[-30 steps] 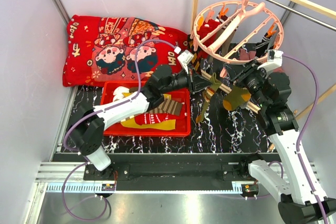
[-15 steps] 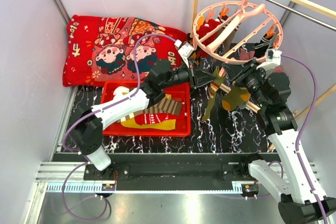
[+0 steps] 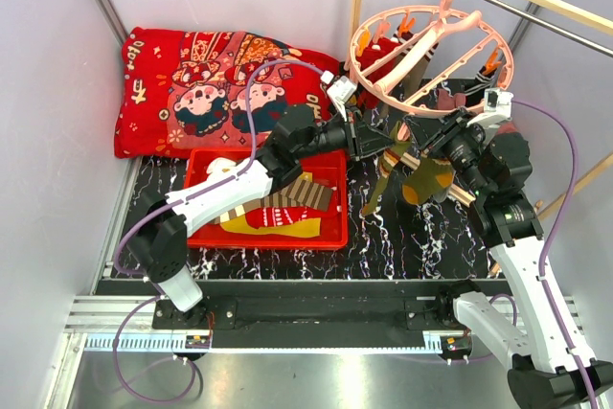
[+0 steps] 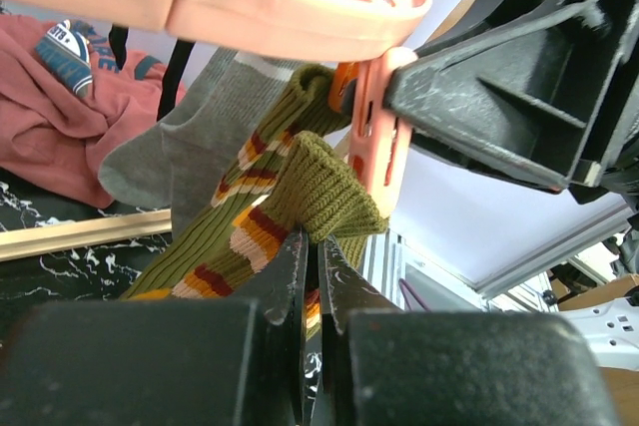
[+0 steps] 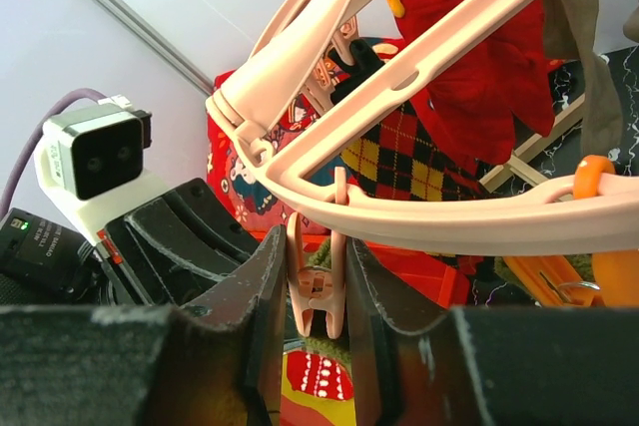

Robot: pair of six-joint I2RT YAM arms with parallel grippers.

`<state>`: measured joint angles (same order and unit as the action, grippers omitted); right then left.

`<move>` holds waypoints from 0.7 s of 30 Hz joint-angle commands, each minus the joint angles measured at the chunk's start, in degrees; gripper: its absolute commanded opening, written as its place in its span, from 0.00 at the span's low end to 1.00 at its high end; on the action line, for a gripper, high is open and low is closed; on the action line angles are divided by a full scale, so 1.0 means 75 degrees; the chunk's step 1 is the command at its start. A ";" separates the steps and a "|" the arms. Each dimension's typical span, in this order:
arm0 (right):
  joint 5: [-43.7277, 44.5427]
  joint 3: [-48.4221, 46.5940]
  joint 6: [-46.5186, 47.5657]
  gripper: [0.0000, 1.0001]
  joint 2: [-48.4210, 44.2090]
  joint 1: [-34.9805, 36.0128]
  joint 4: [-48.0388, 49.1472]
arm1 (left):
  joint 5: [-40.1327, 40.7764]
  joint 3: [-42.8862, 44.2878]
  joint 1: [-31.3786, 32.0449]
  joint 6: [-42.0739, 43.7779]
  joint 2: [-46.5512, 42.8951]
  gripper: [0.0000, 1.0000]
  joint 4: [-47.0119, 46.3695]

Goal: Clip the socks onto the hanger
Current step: Clamp the sock onto the hanger.

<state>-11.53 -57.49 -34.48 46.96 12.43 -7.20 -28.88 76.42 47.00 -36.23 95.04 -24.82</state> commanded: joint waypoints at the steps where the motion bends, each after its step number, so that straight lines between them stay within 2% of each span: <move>1: 0.0014 -0.0092 0.0144 0.00 -0.0109 0.0007 0.0527 | 0.0031 0.0380 -0.0033 0.0119 0.0031 0.00 0.0051; 21: -0.0056 -0.0092 0.0109 0.00 -0.0015 0.0019 0.0620 | 0.0324 0.0943 0.0037 0.0482 0.0007 0.00 0.1059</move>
<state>-11.60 -57.49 -34.30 46.89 12.43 -7.07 -27.99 79.85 47.03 -34.24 95.04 -16.51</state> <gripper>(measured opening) 0.305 0.046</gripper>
